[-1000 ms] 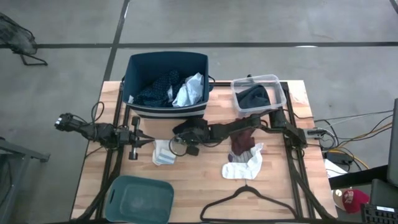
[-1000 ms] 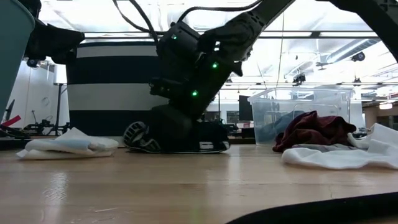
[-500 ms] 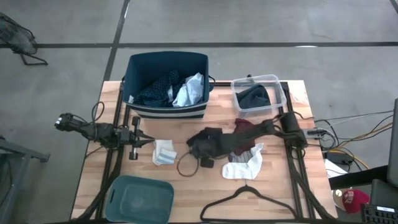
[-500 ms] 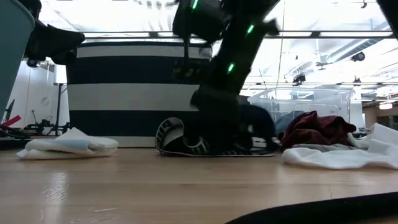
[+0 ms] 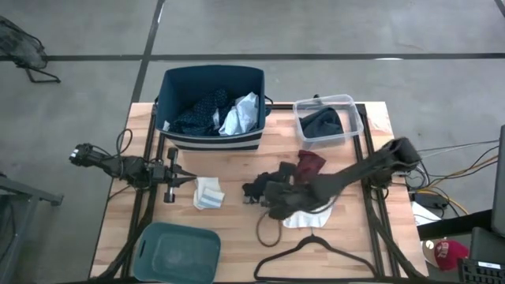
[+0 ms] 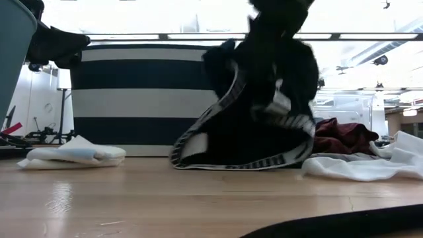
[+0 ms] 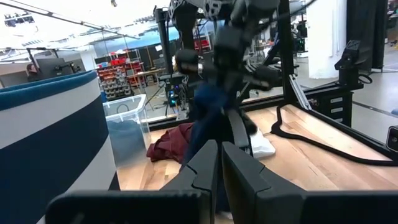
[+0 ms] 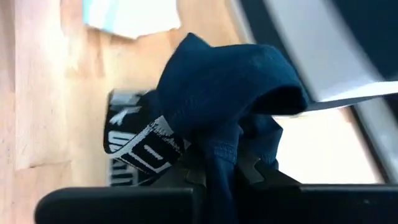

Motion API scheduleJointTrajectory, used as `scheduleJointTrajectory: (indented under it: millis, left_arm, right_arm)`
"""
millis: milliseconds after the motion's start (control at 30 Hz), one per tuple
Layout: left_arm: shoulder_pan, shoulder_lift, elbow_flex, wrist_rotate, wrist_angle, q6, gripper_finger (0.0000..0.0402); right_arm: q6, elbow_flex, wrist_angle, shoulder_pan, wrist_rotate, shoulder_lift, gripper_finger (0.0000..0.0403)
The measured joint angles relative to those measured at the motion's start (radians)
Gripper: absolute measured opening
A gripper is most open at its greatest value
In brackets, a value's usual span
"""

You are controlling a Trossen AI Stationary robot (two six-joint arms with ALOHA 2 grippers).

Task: Pick & Place Cloths
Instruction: Put the blue boxer into the transparent bin

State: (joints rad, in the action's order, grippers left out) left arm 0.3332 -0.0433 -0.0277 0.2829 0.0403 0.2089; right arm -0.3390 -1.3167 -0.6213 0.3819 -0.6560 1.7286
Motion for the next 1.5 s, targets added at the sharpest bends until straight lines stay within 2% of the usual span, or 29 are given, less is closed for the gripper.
scheduleJointTrajectory:
  millis: [267, 600, 833, 933, 1100, 1333, 1500]
  left_arm:
    - [0.0, -0.001, 0.0, -0.001, -0.015, 0.0, 0.003]
    - [0.0, -0.002, 0.0, 0.0, -0.019, 0.0, 0.003]
    - [0.0, -0.002, 0.0, 0.0, -0.019, 0.0, 0.003]
    - [0.0, -0.002, 0.0, 0.0, -0.019, 0.0, 0.003]
    - [0.0, -0.002, 0.0, 0.0, -0.02, 0.0, 0.003]
    - [0.0, -0.002, 0.0, 0.0, -0.02, 0.0, 0.003]
    - [0.0, -0.002, 0.0, 0.0, -0.02, 0.0, 0.003]
  right_arm:
    - [0.005, 0.097, -0.006, 0.029, -0.161, -0.228, 0.0018]
    - [0.168, 0.09, 0.002, 0.012, -0.322, -0.458, 0.0018]
    - [0.27, 0.083, 0.032, -0.018, -0.543, -0.577, 0.0018]
    - [0.31, 0.083, 0.041, -0.044, -0.605, -0.611, 0.0019]
    - [0.366, 0.083, 0.042, -0.105, -0.656, -0.649, 0.002]
    - [0.469, 0.083, 0.082, -0.247, -0.658, -0.672, 0.0022]
    - [0.463, 0.086, 0.079, -0.361, -0.657, -0.673, 0.0022]
